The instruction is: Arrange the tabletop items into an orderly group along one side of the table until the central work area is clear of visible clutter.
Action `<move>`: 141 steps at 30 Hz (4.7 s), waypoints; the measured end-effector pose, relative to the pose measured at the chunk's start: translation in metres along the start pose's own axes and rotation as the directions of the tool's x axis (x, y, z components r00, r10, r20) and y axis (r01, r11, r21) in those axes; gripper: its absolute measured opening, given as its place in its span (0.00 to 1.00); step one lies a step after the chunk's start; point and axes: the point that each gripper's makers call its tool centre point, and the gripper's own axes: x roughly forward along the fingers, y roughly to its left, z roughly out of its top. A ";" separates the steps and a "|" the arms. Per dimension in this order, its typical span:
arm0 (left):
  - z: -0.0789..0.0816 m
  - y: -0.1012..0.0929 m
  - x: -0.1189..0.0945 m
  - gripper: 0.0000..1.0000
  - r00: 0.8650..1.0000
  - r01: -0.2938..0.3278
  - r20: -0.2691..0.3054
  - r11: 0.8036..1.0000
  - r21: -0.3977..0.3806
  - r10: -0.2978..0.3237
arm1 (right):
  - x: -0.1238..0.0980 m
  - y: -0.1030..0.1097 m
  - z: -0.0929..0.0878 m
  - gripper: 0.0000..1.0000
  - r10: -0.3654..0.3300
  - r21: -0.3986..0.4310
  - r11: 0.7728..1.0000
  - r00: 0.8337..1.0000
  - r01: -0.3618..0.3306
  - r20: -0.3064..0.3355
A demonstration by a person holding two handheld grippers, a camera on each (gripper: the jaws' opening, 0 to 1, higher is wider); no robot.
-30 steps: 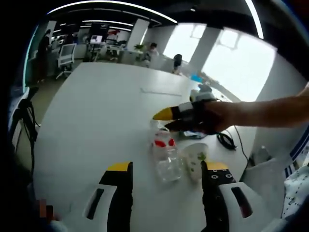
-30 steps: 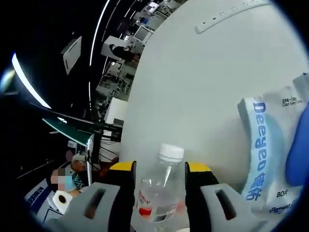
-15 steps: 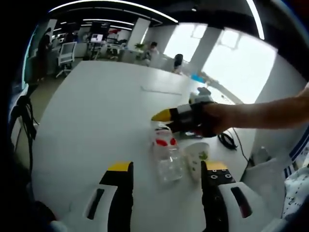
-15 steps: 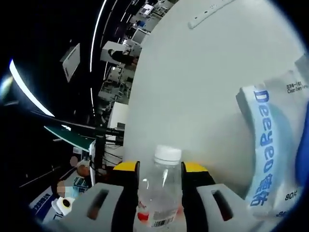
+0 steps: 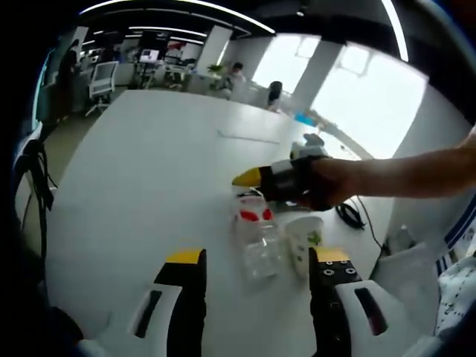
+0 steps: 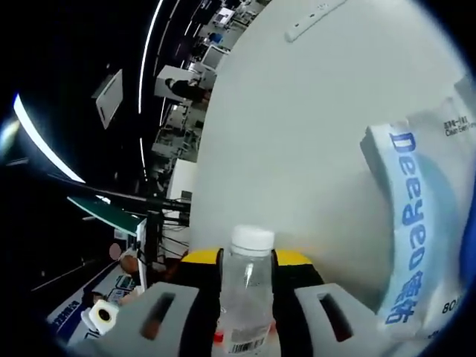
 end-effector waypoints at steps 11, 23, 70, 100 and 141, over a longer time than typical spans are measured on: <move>0.000 0.001 0.005 0.50 1.000 0.008 -0.005 1.000 0.001 -0.008 | 0.000 0.002 -0.001 0.22 0.001 0.009 1.000 1.000 -0.001 0.006; 0.003 0.002 0.012 0.50 1.000 0.021 -0.008 1.000 0.001 -0.021 | 0.000 -0.001 0.001 0.21 0.008 0.014 1.000 1.000 -0.008 0.025; 0.029 -0.002 0.080 0.54 0.967 0.252 -0.035 0.967 0.027 -0.251 | -0.016 0.044 0.004 0.20 0.147 -0.261 0.957 0.987 -0.128 0.057; 0.013 -0.025 0.099 0.53 0.868 0.486 -0.109 0.874 -0.021 -0.485 | -0.031 0.085 -0.013 0.19 0.216 -0.542 0.822 0.976 -0.177 0.009; 0.060 -0.035 0.098 0.38 0.869 0.493 -0.047 0.855 0.162 -0.492 | -0.052 0.128 0.011 0.19 0.265 -0.717 0.678 0.964 -0.161 0.034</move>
